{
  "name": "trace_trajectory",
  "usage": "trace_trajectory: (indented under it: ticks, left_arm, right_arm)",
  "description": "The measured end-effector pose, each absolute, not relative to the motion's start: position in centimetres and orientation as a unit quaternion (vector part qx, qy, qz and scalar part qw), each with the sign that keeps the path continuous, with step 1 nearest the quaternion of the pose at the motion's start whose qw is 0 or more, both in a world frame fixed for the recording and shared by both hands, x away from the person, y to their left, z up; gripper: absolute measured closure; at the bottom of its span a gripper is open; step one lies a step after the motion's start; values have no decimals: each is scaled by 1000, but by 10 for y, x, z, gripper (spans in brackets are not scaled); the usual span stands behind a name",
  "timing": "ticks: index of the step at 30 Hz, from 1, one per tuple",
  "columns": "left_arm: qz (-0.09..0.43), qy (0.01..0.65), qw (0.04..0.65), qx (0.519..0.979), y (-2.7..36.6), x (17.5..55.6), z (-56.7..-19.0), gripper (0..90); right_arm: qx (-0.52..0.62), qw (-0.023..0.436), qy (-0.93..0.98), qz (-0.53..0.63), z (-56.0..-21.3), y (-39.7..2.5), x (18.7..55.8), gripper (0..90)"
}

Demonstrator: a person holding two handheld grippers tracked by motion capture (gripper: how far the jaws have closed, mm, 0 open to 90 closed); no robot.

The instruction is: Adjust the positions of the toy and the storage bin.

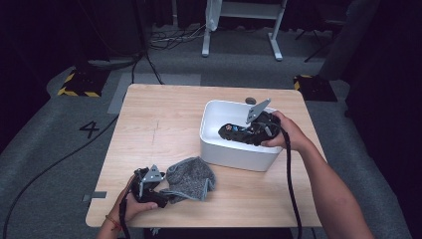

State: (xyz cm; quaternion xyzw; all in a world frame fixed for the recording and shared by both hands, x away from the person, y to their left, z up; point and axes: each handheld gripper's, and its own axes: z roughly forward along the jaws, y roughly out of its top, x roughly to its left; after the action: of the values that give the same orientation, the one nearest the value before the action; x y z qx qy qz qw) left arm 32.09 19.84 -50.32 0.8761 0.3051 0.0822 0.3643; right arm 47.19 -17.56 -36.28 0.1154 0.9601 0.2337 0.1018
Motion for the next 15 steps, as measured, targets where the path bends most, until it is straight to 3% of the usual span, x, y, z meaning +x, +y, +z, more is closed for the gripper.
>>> trace_trajectory:
  ticks: [15]
  left_arm:
    - [82,305,364,876,198,321,-503,146]
  right_arm:
    - [103,60,978,173,-374,-164,473,576]
